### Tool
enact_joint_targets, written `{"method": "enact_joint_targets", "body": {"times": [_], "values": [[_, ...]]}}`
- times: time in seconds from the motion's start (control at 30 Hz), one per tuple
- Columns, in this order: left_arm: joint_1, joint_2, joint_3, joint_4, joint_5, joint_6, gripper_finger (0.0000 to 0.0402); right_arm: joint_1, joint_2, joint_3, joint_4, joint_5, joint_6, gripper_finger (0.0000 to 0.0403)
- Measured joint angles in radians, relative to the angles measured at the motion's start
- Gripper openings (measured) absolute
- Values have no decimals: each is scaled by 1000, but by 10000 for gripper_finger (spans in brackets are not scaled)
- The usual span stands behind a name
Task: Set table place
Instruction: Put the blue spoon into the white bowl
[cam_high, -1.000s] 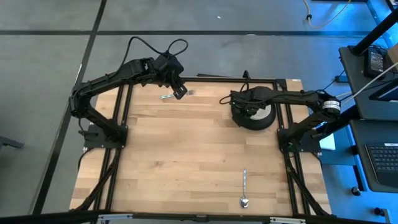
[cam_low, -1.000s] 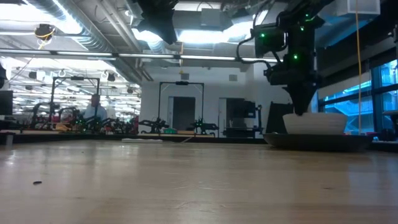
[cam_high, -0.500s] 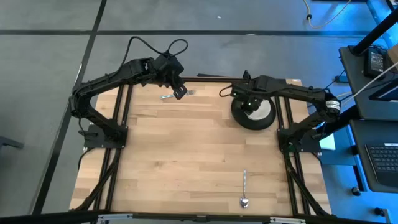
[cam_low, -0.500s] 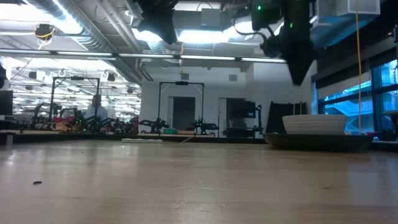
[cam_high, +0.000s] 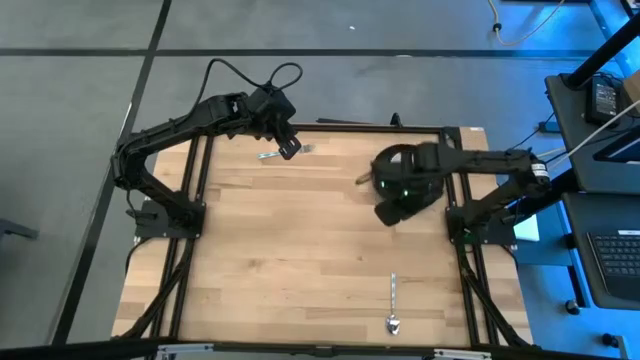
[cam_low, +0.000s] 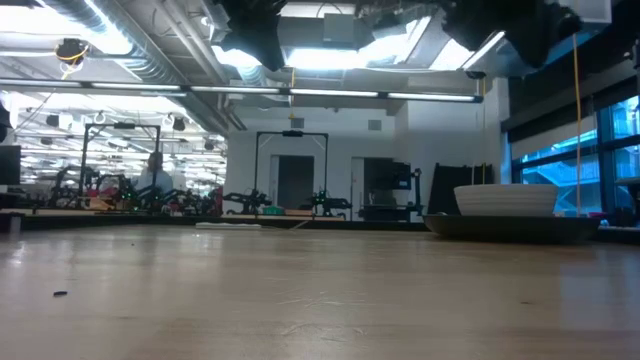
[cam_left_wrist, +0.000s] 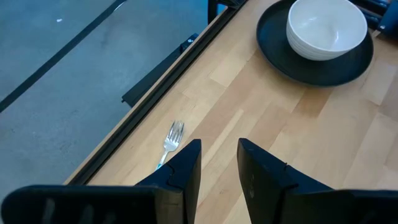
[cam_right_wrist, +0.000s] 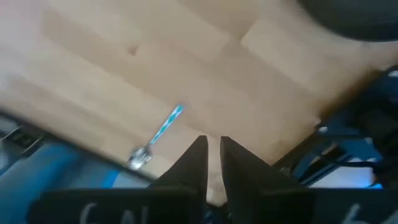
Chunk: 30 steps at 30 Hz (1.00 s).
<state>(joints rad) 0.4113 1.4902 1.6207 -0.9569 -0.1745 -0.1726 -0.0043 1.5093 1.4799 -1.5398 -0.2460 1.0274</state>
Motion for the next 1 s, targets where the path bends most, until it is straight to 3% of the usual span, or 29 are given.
{"method": "enact_joint_targets", "body": {"times": [0.07,0.23,0.5,0.73,1.0], "values": [[0,0,0,0,0,0,98,63,0,0,1,47,76,45],[0,0,0,0,0,0,98,203,0,0,24,31,413,45],[0,0,0,0,0,0,98,416,27,0,243,82,955,45],[0,0,0,0,0,0,98,540,155,-1,277,10,1076,45],[0,0,0,0,0,25,98,575,305,-1,317,-10,1104,46]]}}
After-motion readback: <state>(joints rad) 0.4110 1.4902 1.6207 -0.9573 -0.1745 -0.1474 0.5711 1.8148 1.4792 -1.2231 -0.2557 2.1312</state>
